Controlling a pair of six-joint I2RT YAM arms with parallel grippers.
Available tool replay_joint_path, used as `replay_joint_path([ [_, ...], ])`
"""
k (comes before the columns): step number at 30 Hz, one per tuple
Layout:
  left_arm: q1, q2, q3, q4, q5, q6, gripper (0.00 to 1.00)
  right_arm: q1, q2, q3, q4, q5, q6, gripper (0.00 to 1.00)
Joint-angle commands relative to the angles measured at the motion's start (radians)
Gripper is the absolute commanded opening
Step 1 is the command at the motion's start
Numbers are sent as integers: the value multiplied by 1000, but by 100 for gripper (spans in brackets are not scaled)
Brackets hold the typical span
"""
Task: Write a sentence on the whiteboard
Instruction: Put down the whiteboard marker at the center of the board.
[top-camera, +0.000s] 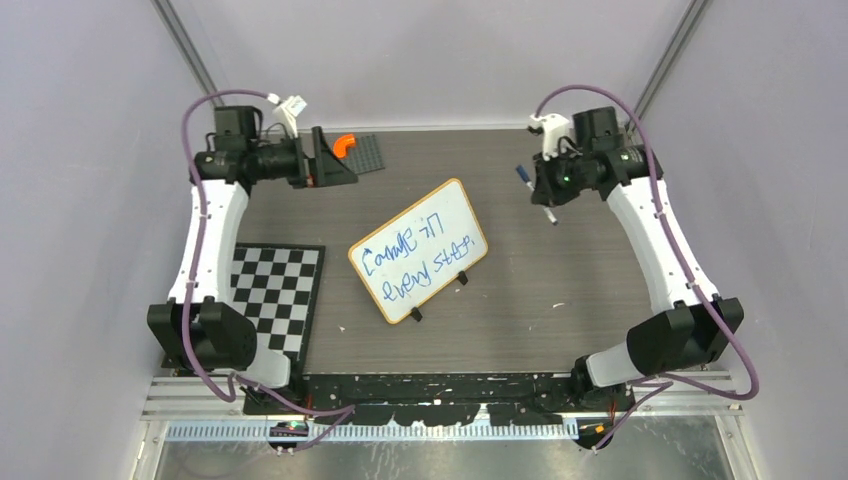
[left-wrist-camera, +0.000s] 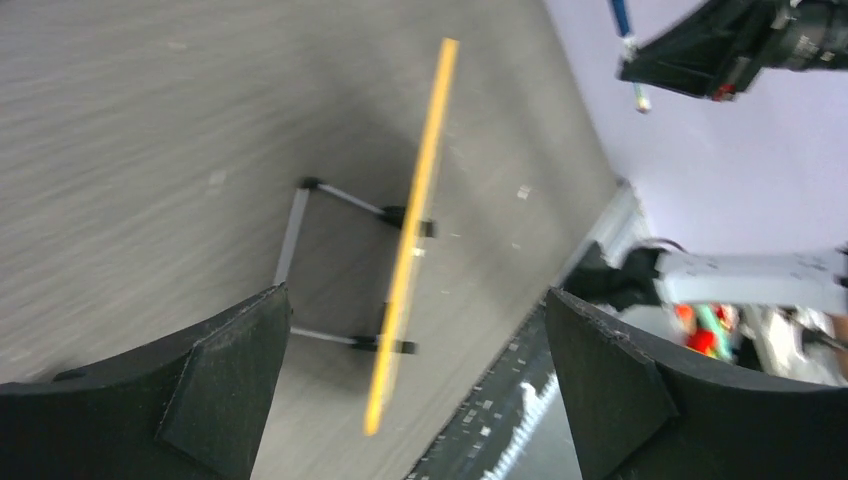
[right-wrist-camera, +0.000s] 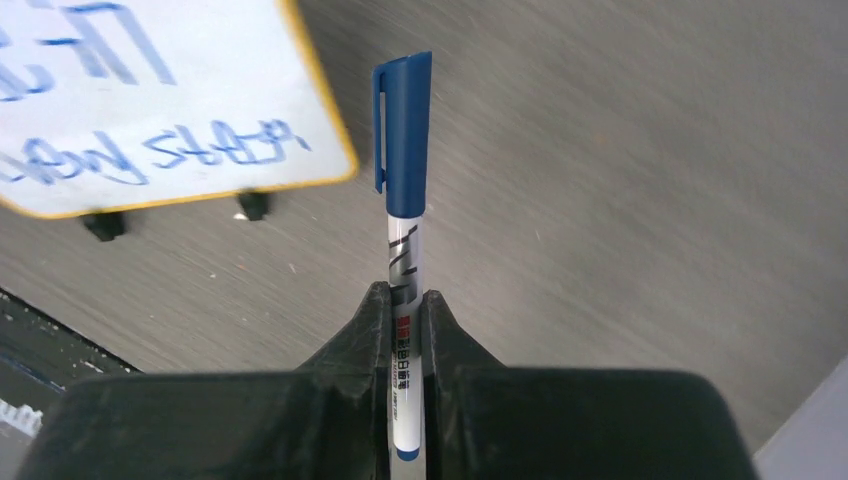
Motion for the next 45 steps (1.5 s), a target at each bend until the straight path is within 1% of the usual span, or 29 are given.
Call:
replay_joint_path([
  [1,94,12,74,-164,-152,129,100,-157,18,-107,26,-44,73,0],
  [3,107,4,50,-169,-238,150,100,-205,28,-183,62,-11,96,0],
  [6,111,-38,-34,-120,-323,167,100,-237,43,-299,155,58,143,0],
  [7,112,-53,-61,-105,-339,172,100,-237,53,-335,189,79,155,0],
  [8,111,-64,-84,-98,-351,176,100,-262,66,-364,216,101,164,1],
  [12,111,-100,-154,-86,-386,180,100,-270,133,-439,317,143,211,4],
  [18,112,-142,-215,-68,-420,215,100,-271,247,-469,434,190,253,6],
  [23,111,-159,-248,-66,-424,221,100,-270,333,-456,457,215,266,9],
  [25,111,-168,-265,-58,-422,220,100,-271,351,-455,458,215,267,14],
  [27,111,-174,-275,-54,-418,221,100,-270,358,-459,461,213,272,17],
  [31,111,-174,-288,-59,-408,222,100,-271,359,-472,456,196,277,27],
  [33,111,-174,-289,-63,-404,220,100,-271,355,-473,445,185,275,34],
  [34,111,-175,-290,-64,-402,220,100,-270,349,-473,439,181,275,38],
  [38,111,-183,-294,-66,-398,218,100,-270,299,-454,396,160,274,44],
  [41,114,-175,-282,-87,-392,213,100,-275,251,-408,336,129,269,49],
  [42,115,-168,-271,-101,-385,213,100,-277,235,-387,316,112,268,52],
  [43,120,-155,-258,-114,-378,214,100,-281,221,-361,292,93,267,57],
  [45,145,-128,-230,-133,-342,212,100,-292,194,-303,244,57,257,69],
])
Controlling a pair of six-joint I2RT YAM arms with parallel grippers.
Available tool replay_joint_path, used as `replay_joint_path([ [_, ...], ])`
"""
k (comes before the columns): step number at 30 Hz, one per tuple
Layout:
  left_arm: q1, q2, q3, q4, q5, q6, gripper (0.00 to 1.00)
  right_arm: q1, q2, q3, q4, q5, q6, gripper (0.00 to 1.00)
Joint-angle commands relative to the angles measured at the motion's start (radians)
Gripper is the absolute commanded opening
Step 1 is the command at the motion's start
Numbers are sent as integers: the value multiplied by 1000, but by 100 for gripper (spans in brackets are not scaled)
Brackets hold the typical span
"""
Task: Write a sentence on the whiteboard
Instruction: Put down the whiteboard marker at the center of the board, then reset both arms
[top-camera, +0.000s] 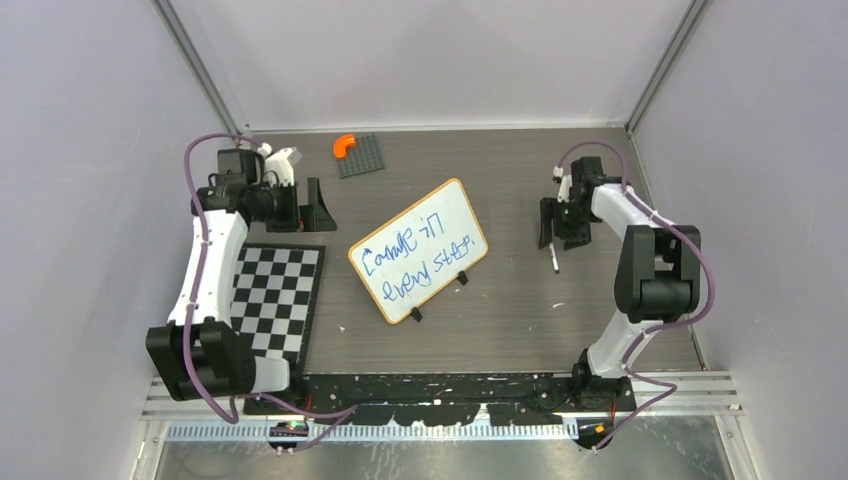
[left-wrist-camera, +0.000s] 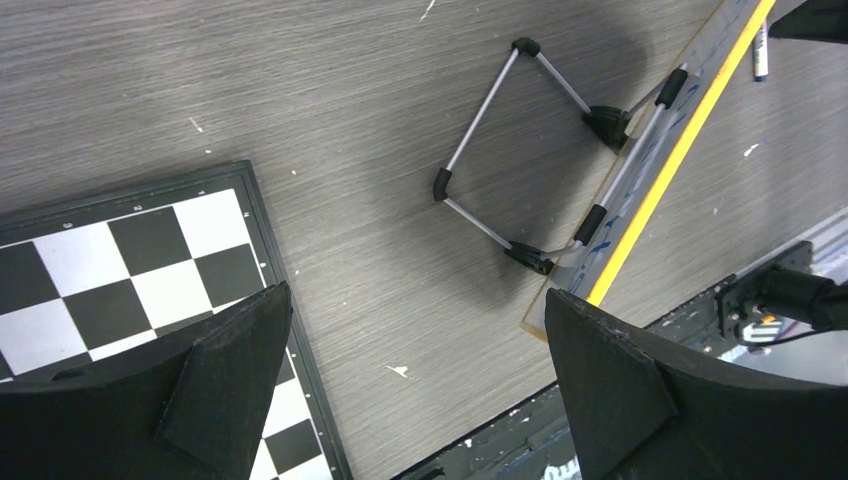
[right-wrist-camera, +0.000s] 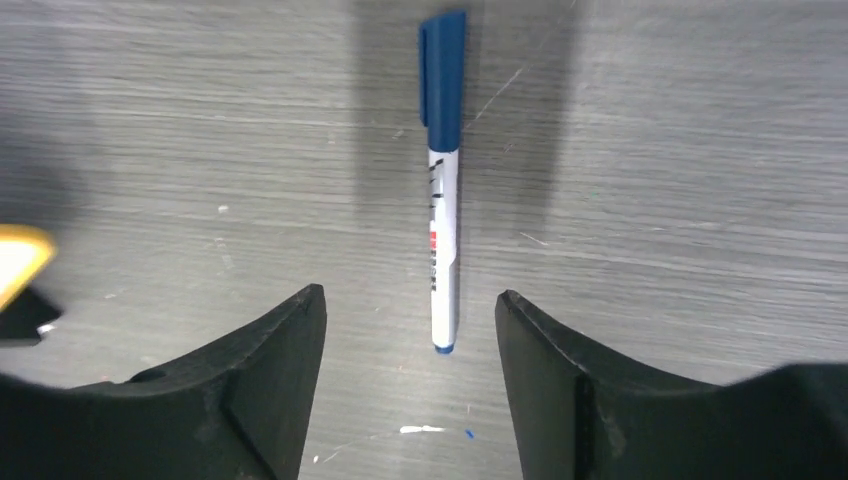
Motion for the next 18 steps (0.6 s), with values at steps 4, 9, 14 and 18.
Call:
replay_joint_path([
  [4,107,73,119,-64,99,66,100,-60,-169,253,-150,-150,-32,79],
  [9,223,177,227,-134,75,163,100,-135,-206,345,-170,-188,-62,79],
  [14,281,221,248,-132,-9,227,100,-242,-195,358,-169,-249,-80,79],
  [18,284,206,202,-82,-64,232,100,-282,-194,311,-136,-263,-86,79],
])
